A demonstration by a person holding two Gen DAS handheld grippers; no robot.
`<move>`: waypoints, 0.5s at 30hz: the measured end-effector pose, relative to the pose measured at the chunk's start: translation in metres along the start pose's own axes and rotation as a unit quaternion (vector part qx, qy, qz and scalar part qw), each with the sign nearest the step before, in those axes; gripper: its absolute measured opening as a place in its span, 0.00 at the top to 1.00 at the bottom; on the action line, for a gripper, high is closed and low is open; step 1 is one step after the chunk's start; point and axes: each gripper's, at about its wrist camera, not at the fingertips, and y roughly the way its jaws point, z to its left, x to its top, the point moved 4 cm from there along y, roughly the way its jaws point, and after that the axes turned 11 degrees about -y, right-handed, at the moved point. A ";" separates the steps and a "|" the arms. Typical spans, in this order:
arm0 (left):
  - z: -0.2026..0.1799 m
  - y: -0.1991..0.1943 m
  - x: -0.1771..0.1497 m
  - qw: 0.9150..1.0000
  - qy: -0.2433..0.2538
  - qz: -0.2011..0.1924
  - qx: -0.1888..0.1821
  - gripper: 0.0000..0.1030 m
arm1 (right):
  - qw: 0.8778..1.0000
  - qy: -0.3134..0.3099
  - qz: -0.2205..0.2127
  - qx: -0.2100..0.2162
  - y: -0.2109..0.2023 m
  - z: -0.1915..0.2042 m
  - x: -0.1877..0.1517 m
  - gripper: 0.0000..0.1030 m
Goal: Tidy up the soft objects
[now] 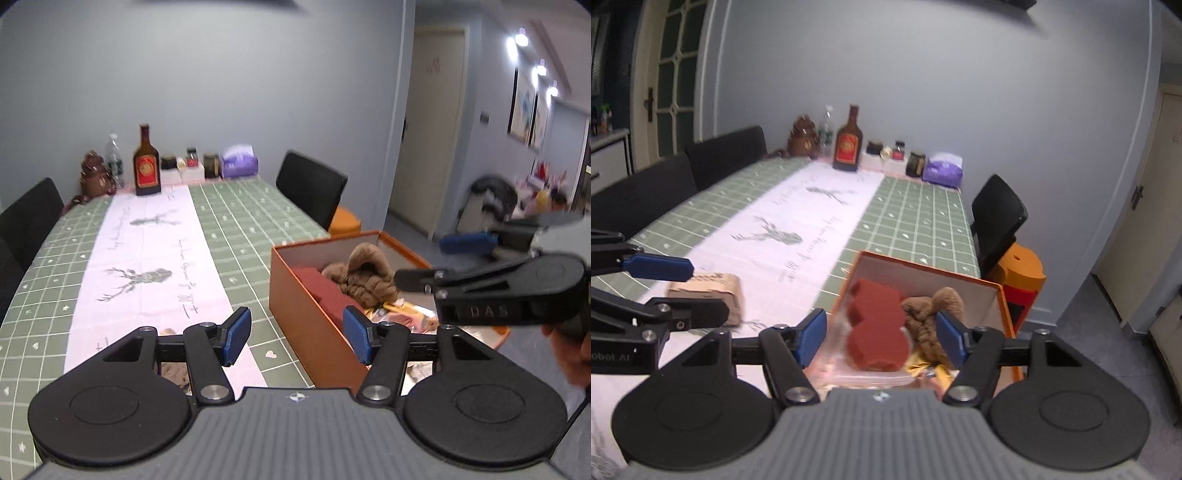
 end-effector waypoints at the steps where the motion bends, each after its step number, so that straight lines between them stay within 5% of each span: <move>1: 0.003 -0.009 -0.002 1.000 -0.001 -0.013 0.002 0.35 | 1.000 0.007 -0.011 0.004 -0.009 0.008 -0.002 0.36; 10: 0.021 -0.068 -0.035 0.996 0.004 -0.086 0.004 0.34 | 0.996 0.015 -0.077 -0.029 -0.066 0.083 -0.029 0.23; 15: 0.032 -0.082 -0.052 0.993 -0.006 -0.114 0.039 0.34 | 0.992 0.036 -0.096 -0.066 -0.085 0.110 -0.049 0.18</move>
